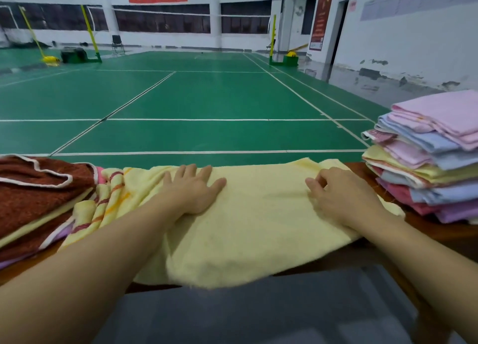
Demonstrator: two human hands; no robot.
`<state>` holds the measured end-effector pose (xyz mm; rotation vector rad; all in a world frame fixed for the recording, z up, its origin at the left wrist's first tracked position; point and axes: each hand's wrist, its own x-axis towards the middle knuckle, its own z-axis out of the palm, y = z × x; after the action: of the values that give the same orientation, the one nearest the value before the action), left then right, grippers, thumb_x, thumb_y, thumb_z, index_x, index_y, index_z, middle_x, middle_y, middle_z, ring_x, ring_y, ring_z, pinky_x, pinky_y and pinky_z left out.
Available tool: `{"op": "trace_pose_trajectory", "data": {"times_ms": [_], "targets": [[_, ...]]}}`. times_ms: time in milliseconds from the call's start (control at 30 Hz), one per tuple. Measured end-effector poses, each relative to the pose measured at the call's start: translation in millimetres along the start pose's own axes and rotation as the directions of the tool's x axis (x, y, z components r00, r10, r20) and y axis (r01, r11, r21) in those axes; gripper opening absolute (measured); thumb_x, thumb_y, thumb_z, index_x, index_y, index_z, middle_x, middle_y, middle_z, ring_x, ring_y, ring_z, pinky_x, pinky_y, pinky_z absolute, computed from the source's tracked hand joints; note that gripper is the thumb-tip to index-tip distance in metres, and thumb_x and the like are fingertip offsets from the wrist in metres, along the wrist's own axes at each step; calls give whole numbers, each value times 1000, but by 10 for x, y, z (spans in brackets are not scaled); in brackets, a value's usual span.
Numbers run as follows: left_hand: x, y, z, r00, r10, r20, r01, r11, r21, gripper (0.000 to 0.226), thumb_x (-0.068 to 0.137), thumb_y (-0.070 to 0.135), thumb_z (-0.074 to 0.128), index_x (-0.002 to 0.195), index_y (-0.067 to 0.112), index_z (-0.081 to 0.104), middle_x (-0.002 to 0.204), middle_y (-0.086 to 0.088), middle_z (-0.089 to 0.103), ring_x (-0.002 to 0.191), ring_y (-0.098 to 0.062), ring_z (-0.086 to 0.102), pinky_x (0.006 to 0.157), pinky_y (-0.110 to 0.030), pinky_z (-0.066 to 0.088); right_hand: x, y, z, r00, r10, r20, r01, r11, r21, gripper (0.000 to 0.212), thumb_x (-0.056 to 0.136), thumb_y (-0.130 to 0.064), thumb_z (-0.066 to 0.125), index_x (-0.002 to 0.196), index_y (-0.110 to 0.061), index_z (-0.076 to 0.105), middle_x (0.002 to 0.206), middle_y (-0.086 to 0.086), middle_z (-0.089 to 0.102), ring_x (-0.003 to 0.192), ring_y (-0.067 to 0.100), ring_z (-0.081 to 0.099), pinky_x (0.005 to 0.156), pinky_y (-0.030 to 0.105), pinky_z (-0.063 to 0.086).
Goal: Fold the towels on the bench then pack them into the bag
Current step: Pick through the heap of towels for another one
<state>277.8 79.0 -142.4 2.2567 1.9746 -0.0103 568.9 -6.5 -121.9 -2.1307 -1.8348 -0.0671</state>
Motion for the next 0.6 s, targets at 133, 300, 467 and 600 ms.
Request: {"op": "trace_pose_trajectory", "data": {"times_ms": [133, 300, 467, 600], "targets": [[-7, -95, -32, 995, -17, -95, 11, 998, -62, 72, 99, 69, 22, 158, 28, 26, 163, -13, 27, 150, -33, 24, 122, -52, 18, -133, 59, -112, 999, -42, -23, 39, 992, -120, 41, 102, -55, 39, 104, -25, 67, 110, 3, 61, 104, 24, 54, 85, 40, 47], [-303, 122, -40, 924, 18, -381, -75, 988, -135, 43, 100, 44, 47, 135, 22, 56, 133, -8, 54, 125, -29, 47, 103, -43, 42, -224, 224, -143, 996, -42, 85, 52, 992, -112, 50, 102, -58, 33, 83, -23, 64, 88, 1, 68, 82, 24, 60, 68, 37, 45], [-447, 478, -58, 971, 125, -204, -161, 972, -172, 52, 99, 58, 45, 139, 27, 52, 143, -6, 48, 133, -27, 41, 109, -48, 40, -165, 229, -29, 979, -124, 160, 53, 920, 388, 35, 106, -49, 35, 111, -27, 63, 107, -7, 67, 100, 15, 60, 83, 35, 43], [-517, 507, 25, 960, 219, -171, -246, 957, -156, 58, 96, 68, 36, 142, 34, 46, 152, 2, 39, 140, -23, 33, 115, -57, 28, -123, 424, -139, 983, -152, -103, 180, 910, 374, 26, 102, -43, 50, 97, -24, 68, 93, -10, 63, 91, 13, 59, 72, 22, 38]]}}
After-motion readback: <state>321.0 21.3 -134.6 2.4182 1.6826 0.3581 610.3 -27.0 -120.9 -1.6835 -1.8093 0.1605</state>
